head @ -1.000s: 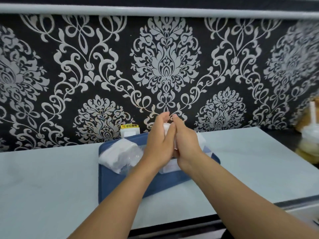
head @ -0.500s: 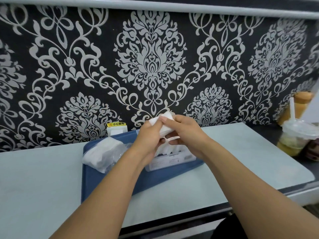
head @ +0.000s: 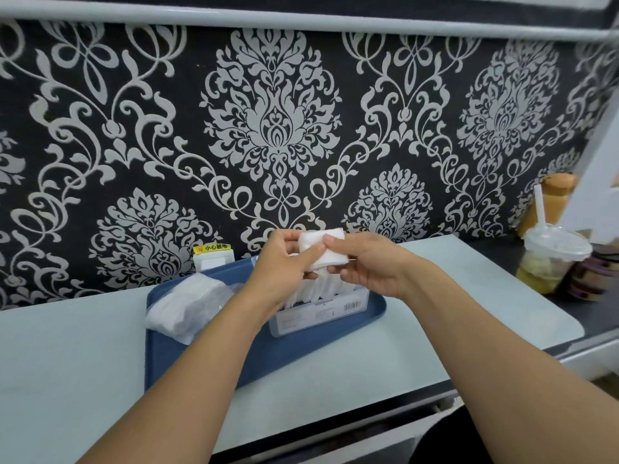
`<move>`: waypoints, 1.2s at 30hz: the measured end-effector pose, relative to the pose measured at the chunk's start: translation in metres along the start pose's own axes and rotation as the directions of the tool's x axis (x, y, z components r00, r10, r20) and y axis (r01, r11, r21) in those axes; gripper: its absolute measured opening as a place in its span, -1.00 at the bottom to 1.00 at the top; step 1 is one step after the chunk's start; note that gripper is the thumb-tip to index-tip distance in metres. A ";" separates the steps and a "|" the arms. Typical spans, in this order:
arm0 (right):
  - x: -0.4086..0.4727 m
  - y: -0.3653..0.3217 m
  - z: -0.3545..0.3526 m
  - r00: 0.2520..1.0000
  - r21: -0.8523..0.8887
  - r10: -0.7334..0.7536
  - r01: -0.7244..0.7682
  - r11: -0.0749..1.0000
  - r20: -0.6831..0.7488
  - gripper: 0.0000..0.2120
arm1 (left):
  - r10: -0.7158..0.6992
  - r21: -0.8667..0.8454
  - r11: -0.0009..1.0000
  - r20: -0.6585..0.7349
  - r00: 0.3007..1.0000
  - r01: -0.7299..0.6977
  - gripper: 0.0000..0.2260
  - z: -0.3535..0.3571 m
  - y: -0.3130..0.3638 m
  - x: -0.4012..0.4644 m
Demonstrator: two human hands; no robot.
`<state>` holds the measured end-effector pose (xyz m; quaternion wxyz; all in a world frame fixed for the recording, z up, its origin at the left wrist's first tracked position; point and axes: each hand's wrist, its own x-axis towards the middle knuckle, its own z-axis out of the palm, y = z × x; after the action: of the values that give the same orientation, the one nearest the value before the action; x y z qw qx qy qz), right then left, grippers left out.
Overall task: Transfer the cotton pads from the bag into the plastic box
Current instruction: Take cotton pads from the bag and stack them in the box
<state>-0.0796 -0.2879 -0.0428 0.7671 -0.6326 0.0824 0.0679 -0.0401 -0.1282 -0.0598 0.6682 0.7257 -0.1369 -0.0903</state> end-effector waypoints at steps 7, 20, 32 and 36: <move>0.014 0.007 -0.022 0.924 -0.618 -0.180 -0.073 0.783 -0.337 -0.49 | 0.093 0.861 0.455 0.205 0.974 -0.225 -0.68 -0.016 -0.023 -0.002; 0.026 0.019 -0.001 0.851 -0.927 -0.413 -0.373 -0.039 -0.325 -0.76 | -0.023 0.919 0.227 0.336 0.942 -0.322 -0.73 -0.012 -0.032 -0.004; 0.028 0.022 -0.004 0.735 -0.924 -0.669 0.176 0.340 -0.106 -0.73 | 0.010 0.867 0.317 0.403 0.915 -0.385 -0.81 -0.016 -0.030 -0.006; 0.007 0.018 0.049 0.878 -0.718 -0.478 0.347 0.603 0.023 -0.70 | 0.435 0.593 0.675 0.160 0.886 -0.439 -0.96 -0.049 0.005 -0.022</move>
<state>-0.0746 -0.2367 -0.0522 0.4517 -0.8805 -0.0331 -0.1400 -0.0456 -0.0748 -0.0517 0.3970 0.8482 -0.3297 0.1191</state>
